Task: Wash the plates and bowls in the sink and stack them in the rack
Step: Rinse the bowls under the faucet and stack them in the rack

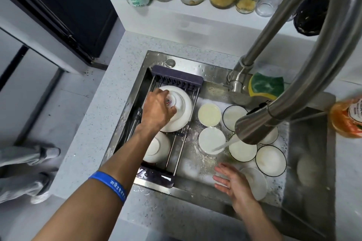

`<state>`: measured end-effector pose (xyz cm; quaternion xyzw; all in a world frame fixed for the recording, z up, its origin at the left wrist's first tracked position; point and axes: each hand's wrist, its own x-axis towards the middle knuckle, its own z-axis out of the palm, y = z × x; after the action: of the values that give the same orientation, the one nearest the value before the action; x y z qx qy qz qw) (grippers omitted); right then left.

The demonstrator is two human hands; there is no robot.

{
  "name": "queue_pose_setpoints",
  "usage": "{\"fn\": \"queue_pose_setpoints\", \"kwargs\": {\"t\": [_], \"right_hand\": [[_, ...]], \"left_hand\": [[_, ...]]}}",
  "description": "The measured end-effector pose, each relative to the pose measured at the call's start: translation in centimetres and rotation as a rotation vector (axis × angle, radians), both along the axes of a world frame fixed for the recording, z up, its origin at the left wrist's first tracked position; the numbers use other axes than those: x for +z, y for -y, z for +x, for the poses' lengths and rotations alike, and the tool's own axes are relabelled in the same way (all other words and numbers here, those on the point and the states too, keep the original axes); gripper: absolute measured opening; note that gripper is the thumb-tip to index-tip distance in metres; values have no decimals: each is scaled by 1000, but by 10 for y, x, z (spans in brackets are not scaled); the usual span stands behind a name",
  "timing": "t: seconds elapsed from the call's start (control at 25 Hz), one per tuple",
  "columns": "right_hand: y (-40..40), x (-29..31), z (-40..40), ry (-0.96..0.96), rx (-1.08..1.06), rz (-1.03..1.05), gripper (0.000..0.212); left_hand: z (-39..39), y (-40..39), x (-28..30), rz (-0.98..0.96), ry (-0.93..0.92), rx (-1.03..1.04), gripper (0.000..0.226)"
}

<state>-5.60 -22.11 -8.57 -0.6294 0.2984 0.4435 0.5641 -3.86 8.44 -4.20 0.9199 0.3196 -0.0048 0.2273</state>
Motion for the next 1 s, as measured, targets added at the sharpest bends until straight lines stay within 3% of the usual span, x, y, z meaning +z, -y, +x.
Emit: {"fn": "queue_pose_setpoints", "kwargs": {"t": [0.2, 0.28, 0.36, 0.44, 0.52, 0.64, 0.72, 0.84, 0.92, 1.0], "right_hand": [[-7, 1, -5, 1, 16, 1, 18], [-7, -3, -4, 33, 42, -16, 16], [-9, -14, -3, 105, 104, -81, 13], [-9, -36, 0, 253, 320, -217, 13], [-15, -68, 8, 457, 668, -331, 28], [-23, -112, 27, 715, 1102, -485, 52], [-27, -133, 42, 820, 1261, -615, 45], [-27, -151, 47, 879, 1309, -766, 30], [-23, -153, 45, 903, 1305, -755, 25], [-21, -145, 47, 925, 1166, -664, 19]], "left_hand": [[-2, 5, 3, 30, -85, -35, 64], [-8, 17, 11, 67, 13, -30, 58], [-20, 46, 16, -27, 201, -38, 46], [-37, 90, 16, -253, 264, -24, 39], [-48, 122, 5, -444, 234, 43, 36], [-54, 137, -17, -562, 201, 90, 36], [-56, 133, -24, -553, 229, 87, 32], [-62, 123, -32, -481, 293, 78, 25], [-66, 118, -36, -486, 315, 95, 25], [-65, 119, -38, -544, 343, 150, 23]]}}
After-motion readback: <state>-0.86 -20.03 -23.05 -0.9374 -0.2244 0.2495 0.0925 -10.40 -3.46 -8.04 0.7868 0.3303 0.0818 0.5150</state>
